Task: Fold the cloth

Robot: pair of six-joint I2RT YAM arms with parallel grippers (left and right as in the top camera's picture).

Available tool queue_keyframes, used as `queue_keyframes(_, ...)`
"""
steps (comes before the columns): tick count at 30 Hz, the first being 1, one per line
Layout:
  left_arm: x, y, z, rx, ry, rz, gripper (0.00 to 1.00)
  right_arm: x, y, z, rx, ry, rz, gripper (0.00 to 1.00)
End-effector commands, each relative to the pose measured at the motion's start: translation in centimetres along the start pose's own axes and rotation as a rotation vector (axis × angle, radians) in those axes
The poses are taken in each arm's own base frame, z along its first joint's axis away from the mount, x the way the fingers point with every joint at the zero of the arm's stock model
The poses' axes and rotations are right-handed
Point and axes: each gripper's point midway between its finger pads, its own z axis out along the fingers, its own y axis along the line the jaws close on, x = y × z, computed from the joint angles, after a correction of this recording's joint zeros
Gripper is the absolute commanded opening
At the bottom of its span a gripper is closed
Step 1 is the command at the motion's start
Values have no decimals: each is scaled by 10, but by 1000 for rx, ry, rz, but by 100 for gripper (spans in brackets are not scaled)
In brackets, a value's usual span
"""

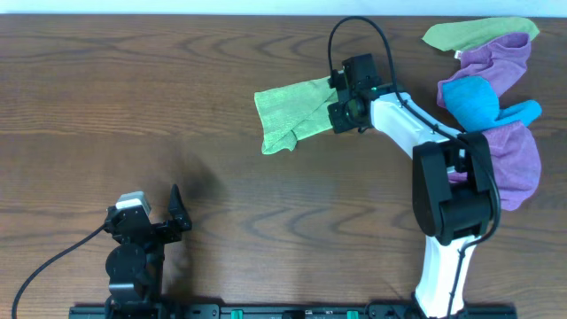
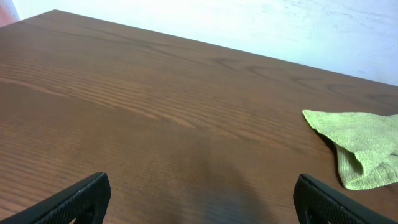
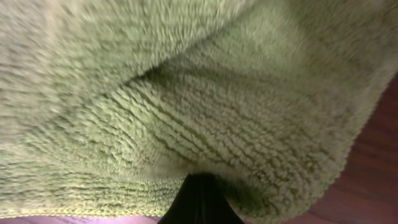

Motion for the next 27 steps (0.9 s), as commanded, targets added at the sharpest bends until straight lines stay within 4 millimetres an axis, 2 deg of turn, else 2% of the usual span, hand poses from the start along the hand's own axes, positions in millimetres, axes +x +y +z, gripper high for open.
queue_keyframes(1, 12, 2, 3, -5, 25, 18, 95, 20, -4, 17, 7, 67, -8, 1)
queue_keyframes(9, 12, 2, 3, -5, 25, 18, 95, 38, 2, 18, -19, 143, 6, 1)
queue_keyframes(13, 12, 2, 3, -5, 25, 18, 95, 61, 11, 9, -27, 248, 29, 1)
queue_keyframes(16, 12, 2, 3, -5, 25, 18, 95, 70, 22, -2, -32, 295, 13, 1)
queue_keyframes(23, 12, 2, 3, -5, 25, 18, 95, 85, 47, -21, -36, 360, -11, 1)
queue_keyframes(27, 12, 2, 3, -5, 25, 18, 95, 89, 50, -25, -11, 378, -37, 1)
